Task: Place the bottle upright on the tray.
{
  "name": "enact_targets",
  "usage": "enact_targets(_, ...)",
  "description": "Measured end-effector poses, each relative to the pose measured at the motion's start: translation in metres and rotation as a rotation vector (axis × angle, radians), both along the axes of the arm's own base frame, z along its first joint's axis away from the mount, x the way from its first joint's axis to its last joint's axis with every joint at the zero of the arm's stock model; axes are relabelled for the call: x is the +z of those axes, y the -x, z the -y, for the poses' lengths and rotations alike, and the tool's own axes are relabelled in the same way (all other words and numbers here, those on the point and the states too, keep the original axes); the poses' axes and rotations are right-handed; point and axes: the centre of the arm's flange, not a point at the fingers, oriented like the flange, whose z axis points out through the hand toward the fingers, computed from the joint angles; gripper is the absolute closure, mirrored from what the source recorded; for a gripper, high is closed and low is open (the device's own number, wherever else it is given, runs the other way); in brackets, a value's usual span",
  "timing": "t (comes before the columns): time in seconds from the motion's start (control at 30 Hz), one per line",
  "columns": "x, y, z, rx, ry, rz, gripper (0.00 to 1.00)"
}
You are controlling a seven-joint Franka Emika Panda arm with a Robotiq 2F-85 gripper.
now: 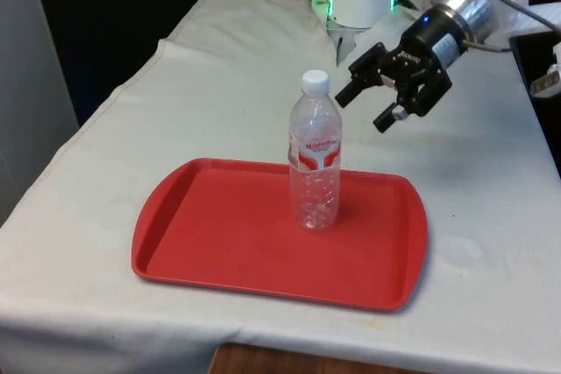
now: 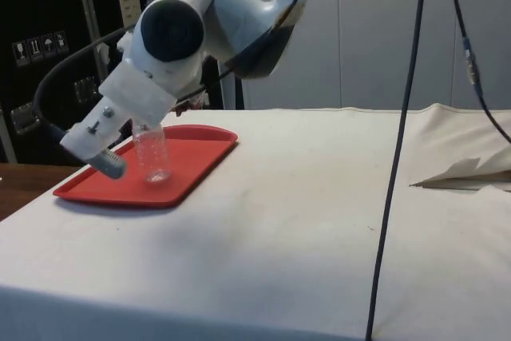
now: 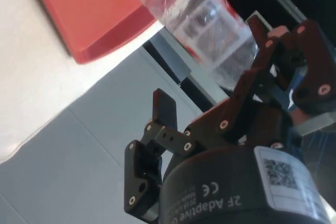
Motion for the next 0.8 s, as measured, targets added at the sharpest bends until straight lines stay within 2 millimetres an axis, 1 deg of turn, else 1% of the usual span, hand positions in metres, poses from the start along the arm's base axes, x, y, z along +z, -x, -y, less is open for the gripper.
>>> enact_targets(0.1, 0.003, 0.002, 0.0, -0.001, -0.001, 0.002, 0.0)
enact_targets(0.13, 0.008, 0.007, 0.002, -0.003, -0.001, 0.001, 0.0)
enact_targets(0.37, 0.024, 0.025, 0.007, -0.012, -0.002, 0.003, 0.0)
enact_targets(0.43, 0.027, 0.028, 0.008, -0.013, -0.002, 0.006, 0.0)
enact_targets(0.57, 0.037, 0.04, 0.013, -0.015, 0.002, 0.008, 0.0)
enact_targets(0.63, 0.039, 0.042, 0.013, -0.015, 0.002, 0.01, 0.0)
enact_targets(0.7, 0.046, 0.048, 0.018, -0.019, 0.004, 0.015, 0.0)
enact_targets(0.8, 0.051, 0.053, 0.02, -0.021, 0.007, 0.018, 0.0)
